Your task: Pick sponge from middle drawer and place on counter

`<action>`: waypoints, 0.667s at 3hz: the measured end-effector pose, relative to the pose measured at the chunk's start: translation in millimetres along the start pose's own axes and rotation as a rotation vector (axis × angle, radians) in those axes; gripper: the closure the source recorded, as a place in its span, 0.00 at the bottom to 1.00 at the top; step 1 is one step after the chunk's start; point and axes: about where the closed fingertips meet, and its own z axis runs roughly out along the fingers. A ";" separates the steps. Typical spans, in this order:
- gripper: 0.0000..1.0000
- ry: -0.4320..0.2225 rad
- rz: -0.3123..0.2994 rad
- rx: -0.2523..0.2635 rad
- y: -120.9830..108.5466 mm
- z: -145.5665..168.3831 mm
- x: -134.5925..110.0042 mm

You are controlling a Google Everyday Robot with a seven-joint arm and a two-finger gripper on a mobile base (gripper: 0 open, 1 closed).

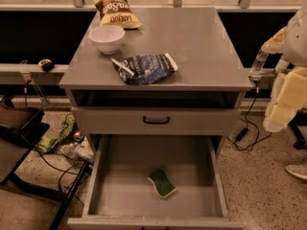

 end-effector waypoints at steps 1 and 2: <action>0.00 0.000 0.000 0.000 0.0 0.0 0.0; 0.00 0.005 0.073 0.016 3.0 31.3 -4.5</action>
Offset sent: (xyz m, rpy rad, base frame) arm 0.0129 0.0196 -0.0578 0.0385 0.0053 -0.1429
